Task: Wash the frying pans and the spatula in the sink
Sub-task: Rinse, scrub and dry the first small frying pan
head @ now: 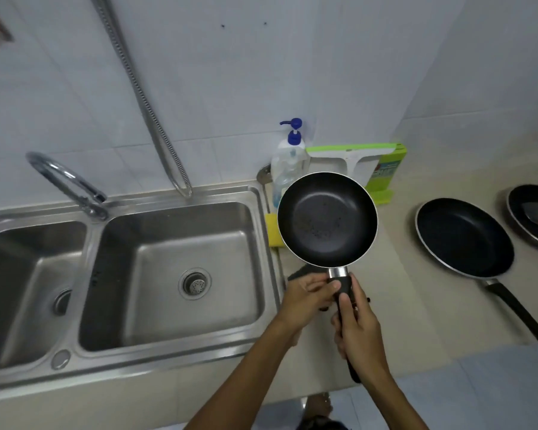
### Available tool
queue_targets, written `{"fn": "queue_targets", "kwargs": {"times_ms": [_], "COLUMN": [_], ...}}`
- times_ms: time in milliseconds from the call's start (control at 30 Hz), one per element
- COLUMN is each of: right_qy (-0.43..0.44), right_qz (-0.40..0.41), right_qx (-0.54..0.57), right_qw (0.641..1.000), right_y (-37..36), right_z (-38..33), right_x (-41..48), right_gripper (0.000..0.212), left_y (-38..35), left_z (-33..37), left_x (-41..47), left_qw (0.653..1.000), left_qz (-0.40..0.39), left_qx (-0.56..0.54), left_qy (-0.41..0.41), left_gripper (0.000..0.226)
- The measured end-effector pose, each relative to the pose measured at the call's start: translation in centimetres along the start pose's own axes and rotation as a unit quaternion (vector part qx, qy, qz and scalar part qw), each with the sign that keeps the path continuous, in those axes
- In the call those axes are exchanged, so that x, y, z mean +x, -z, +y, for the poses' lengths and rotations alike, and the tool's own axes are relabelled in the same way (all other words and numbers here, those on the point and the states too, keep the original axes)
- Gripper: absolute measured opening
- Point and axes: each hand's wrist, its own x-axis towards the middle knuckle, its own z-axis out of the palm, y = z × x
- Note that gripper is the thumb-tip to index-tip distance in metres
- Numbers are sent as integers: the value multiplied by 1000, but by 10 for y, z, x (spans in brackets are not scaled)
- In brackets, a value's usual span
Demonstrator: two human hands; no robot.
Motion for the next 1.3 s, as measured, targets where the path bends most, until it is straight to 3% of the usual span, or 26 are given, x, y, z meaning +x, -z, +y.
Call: {"fn": "queue_targets", "kwargs": {"times_ms": [100, 233, 433, 533, 600, 667, 733, 767, 833, 900, 1000, 1100, 1233, 1300], "right_qy": [15, 7, 8, 11, 16, 16, 6, -2, -8, -15, -24, -28, -35, -39], "right_qz": [-37, -84, -155, -193, -199, -204, -204, -205, -202, -207, -206, -216, -229, -236], "right_qx": [-8, -25, -13, -33, -33, -42, -46, -46, -43, -44, -52, -56, -72, -79], "right_qw": [999, 996, 988, 981, 979, 978, 978, 978, 978, 977, 977, 974, 970, 968], "right_y": [-66, -164, -271, -294, -302, -307, -316, -319, -325, -330, -337, -340, -343, -345], "right_z": [-19, -24, -31, -40, -51, -57, -64, -67, -72, -73, -74, -72, -69, -68], "right_x": [-14, -21, -16, -13, -11, -5, 1, 4, 7, 11, 17, 19, 20, 19], "right_gripper": [50, 67, 70, 48, 31, 38, 42, 40, 36, 35, 36, 38, 42, 43], "left_y": [69, 158, 253, 287, 315, 345, 379, 391, 412, 428, 446, 462, 481, 478], "left_z": [12, 24, 45, 65, 92, 129, 167, 183, 209, 225, 229, 215, 195, 178], "left_x": [-25, -53, -79, -83, -83, -84, -76, -70, -48, -24, 1, 10, 9, -1], "left_qw": [998, 987, 962, 959, 948, 881, 762, 733, 711, 686, 643, 609, 619, 652], "left_qz": [57, 155, 234, 209, 176, 213, 305, 341, 374, 359, 312, 301, 332, 363], "left_qx": [-12, 16, 140, 190, 249, 395, 560, 583, 596, 633, 699, 733, 711, 663], "left_qy": [-14, -25, -26, 12, 87, 149, 111, 78, 23, -5, 23, 31, -26, -56], "left_gripper": [33, 27, 20, 19, 24, 28, 32, 32, 37, 46, 63, 64, 50, 50]}}
